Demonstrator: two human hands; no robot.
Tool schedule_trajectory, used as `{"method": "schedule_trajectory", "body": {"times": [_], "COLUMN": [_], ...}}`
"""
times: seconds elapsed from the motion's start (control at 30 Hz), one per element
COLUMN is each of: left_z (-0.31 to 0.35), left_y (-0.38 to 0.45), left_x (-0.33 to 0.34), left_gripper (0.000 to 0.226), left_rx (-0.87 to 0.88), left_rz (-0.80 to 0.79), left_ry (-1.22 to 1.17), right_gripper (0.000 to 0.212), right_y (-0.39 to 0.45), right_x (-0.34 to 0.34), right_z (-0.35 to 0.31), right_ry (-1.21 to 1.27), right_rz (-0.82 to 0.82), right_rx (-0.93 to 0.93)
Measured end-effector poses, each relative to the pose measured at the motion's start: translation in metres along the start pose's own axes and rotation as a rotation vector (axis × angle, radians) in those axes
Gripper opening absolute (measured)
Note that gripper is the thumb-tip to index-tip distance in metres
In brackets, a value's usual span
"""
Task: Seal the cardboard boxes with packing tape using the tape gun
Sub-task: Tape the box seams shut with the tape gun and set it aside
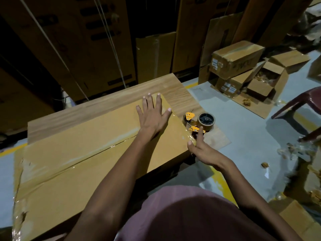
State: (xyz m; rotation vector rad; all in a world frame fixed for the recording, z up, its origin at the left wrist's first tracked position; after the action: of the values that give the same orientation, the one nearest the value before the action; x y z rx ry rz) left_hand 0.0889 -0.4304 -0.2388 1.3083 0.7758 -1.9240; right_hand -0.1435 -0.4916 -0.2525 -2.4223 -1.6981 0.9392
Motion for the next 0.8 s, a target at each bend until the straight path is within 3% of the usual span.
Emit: {"method": "schedule_trajectory", "body": {"times": [0.07, 0.17, 0.3, 0.53, 0.7, 0.8], "left_z": [-0.002, -0.001, -0.005, -0.061, -0.124, -0.140], "left_y": [-0.012, -0.021, -0.033, -0.075, -0.117, -0.132], "left_x": [0.005, 0.007, 0.008, 0.001, -0.014, -0.018], "left_gripper": [0.070, 0.063, 0.062, 0.059, 0.059, 0.060], "left_rx": [-0.124, -0.291, -0.412, -0.555, -0.704, -0.754], "left_rz": [0.048, 0.073, 0.093, 0.103, 0.129, 0.116], "left_ry": [0.042, 0.032, 0.028, 0.039, 0.037, 0.053], "right_gripper": [0.105, 0.081, 0.073, 0.068, 0.066, 0.067], "right_y": [0.010, 0.030, 0.067, 0.093, 0.086, 0.083], "right_x": [-0.005, -0.012, -0.001, 0.047, 0.043, 0.061], "right_z": [-0.007, -0.039, -0.078, -0.101, -0.091, -0.106], "right_ry": [-0.254, -0.516, -0.827, -0.940, -0.994, -0.996], "right_rz": [0.009, 0.056, -0.044, -0.199, -0.101, -0.152], "right_rx": [0.039, -0.029, -0.156, -0.406, -0.321, -0.312]}}
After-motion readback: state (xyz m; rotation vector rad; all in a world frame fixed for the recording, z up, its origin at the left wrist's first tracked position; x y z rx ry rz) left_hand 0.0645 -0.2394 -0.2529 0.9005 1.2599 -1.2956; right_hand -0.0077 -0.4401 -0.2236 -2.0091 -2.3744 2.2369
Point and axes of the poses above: each hand's wrist, its own y-axis towards the middle knuckle, its own x-axis out of the palm, z = x × y, the point moved 2 cm from there along y, towards the middle knuckle, and after that the axes turned 12 degrees about -x, right-handed, at the moved point
